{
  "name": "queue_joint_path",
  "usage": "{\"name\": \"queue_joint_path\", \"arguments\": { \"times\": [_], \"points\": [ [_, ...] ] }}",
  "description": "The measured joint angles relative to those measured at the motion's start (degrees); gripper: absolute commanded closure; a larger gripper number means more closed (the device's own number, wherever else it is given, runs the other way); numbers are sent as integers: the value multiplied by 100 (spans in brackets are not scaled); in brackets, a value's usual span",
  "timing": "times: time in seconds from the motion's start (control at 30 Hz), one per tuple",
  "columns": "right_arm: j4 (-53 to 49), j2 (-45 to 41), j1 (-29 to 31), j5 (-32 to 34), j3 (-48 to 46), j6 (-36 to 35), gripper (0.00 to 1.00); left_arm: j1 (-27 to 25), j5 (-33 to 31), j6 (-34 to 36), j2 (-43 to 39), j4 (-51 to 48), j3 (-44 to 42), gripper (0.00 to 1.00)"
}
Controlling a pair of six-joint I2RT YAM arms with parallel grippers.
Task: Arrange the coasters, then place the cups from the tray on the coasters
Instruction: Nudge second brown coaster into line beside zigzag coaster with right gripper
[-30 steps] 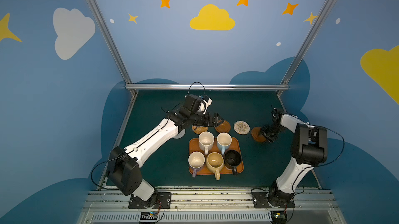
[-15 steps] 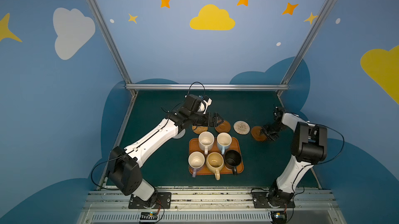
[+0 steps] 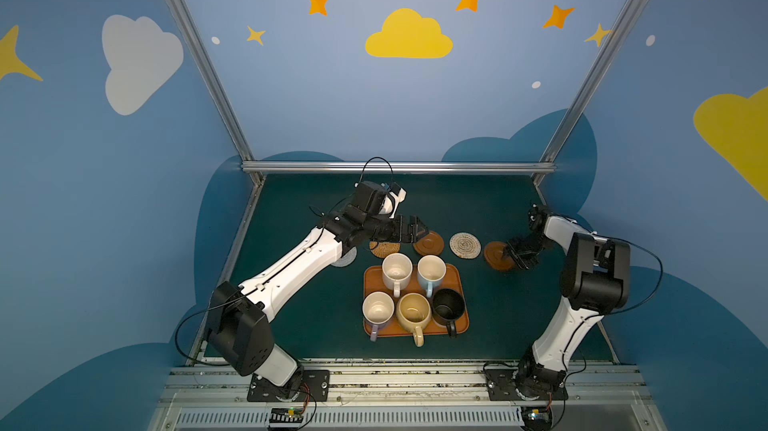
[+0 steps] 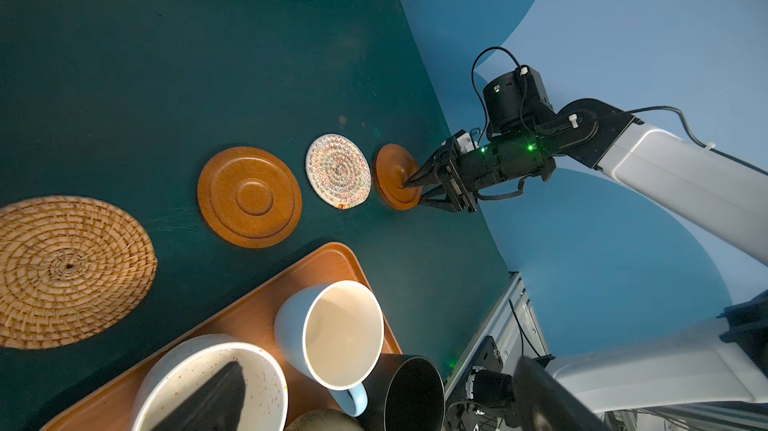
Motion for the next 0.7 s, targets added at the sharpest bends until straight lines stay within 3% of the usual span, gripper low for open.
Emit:
{"name": "queue_joint_path", "arguments": {
  "times": [0.43,0.7],
  "points": [
    [289,146,-76,221,225,-87,57,74,28,-9,-7,9,-90,0],
    [396,55,-33,223,151,-258,42,74,24,-9,-94,0,-96,0]
  ]
}}
